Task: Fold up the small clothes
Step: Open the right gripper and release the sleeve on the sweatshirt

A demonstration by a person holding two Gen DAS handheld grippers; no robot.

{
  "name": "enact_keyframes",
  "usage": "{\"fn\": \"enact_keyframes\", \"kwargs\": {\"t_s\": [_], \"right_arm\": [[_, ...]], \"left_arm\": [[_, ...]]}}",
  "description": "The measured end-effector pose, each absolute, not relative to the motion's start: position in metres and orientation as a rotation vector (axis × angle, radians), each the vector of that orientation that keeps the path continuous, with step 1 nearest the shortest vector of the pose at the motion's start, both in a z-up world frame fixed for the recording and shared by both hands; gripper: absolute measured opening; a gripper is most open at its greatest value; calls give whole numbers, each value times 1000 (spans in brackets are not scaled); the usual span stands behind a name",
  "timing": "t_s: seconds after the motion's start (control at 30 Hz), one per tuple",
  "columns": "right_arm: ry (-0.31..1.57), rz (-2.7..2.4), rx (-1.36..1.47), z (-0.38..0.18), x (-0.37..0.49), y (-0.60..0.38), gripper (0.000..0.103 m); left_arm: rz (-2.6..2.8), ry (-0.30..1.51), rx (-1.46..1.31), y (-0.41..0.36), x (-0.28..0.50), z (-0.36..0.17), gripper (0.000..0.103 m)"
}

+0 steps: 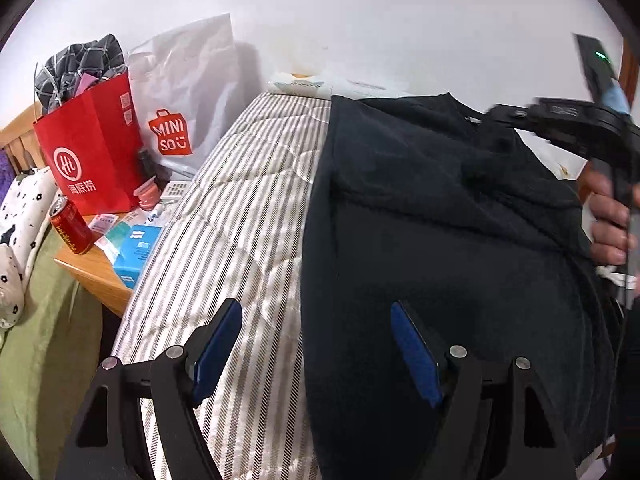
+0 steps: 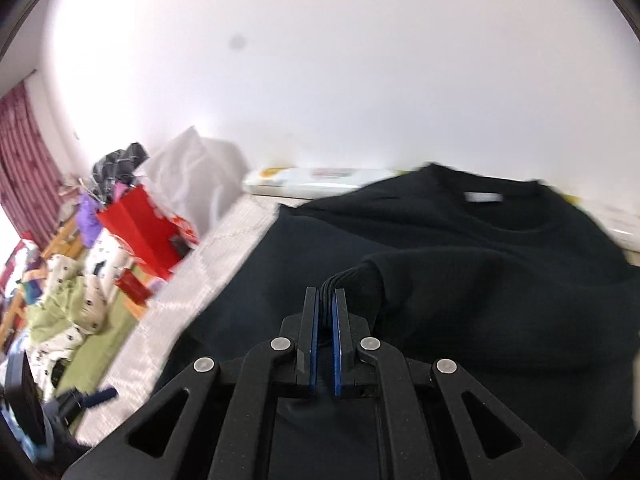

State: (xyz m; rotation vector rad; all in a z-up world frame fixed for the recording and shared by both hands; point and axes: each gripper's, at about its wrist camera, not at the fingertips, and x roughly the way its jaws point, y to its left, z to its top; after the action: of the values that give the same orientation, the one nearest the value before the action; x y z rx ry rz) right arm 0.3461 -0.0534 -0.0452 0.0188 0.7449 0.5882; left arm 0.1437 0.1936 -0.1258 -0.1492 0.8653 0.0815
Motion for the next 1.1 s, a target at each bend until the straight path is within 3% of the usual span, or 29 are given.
{"fn": "enact_keyframes", "kwargs": {"t_s": [0.2,0.33,0.63,0.83,1.0,1.1], "right_arm": [[791,666,-21,-59,356,-21,18],[713,605,-48,-43,345,-65,40],[715,403,-26,-39,331,-191,40],[778,308,0,-66,323,-255,40],[780,220,-15,-82,313,-293,40],[780,191,-28,-88,306,-309,40]], "left_arm": [[90,854,-136,186,161,-116,75],[40,845,-123,169,187,-108,75],[-66,791,-91,118,252,-92,75],[-50,798,-88,106,293,-100,74],[-47,818,-115,109,323,-111,72],[-67,816,-112,112,337,-117,65]]}}
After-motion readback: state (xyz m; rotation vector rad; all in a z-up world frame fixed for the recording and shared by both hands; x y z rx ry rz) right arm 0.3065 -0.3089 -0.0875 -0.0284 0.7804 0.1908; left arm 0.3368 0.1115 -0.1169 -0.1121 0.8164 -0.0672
